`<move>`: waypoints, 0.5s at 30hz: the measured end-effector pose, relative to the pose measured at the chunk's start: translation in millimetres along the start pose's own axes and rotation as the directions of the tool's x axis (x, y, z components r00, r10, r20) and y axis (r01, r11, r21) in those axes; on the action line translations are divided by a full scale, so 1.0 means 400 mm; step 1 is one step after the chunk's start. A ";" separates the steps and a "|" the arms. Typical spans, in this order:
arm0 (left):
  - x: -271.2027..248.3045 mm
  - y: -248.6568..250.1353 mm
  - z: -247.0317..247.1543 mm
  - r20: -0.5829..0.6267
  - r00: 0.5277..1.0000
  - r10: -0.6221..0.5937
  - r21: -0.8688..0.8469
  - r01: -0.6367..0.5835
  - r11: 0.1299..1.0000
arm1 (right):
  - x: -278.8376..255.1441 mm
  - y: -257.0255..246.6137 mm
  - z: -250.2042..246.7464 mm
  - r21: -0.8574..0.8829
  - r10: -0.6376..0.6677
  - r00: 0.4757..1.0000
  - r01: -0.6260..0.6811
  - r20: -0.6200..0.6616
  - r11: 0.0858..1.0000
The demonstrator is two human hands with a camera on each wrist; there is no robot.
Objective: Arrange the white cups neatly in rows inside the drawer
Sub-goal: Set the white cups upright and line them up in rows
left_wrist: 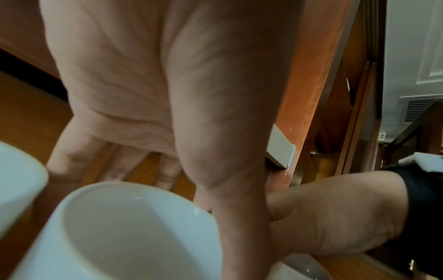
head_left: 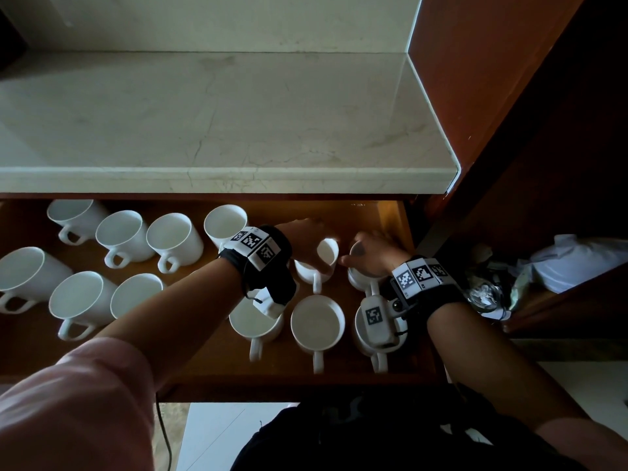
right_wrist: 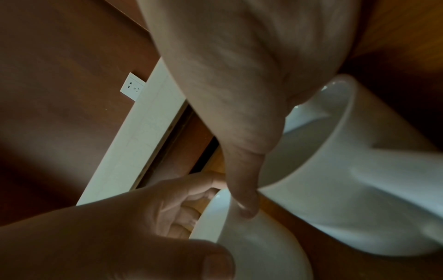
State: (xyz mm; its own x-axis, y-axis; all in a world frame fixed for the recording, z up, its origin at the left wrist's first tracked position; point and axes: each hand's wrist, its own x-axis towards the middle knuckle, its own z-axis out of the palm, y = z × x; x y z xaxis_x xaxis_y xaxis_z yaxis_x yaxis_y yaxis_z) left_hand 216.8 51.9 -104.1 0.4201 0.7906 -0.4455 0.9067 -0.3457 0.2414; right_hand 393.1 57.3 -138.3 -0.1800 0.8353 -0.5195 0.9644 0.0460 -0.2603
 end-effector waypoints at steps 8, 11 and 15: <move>0.000 0.002 0.004 -0.001 1.000 0.010 0.016 -0.010 1.000 | 0.001 0.000 -0.001 0.003 0.006 1.000 -0.006 -0.003 1.000; -0.001 0.003 0.003 -0.002 1.000 0.013 0.021 -0.013 1.000 | -0.001 0.000 -0.001 -0.002 0.004 1.000 -0.004 -0.002 1.000; 0.000 0.000 0.004 0.013 1.000 0.009 0.005 -0.009 1.000 | -0.001 0.001 -0.001 -0.010 -0.003 1.000 0.002 -0.003 1.000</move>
State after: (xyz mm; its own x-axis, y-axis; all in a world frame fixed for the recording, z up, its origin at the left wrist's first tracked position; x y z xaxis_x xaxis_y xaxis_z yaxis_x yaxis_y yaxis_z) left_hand 216.7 51.0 -105.4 0.4284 0.7810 -0.4544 0.9032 -0.3550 0.2414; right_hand 393.4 57.2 -138.1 -0.1819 0.8368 -0.5164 0.9658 0.0533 -0.2538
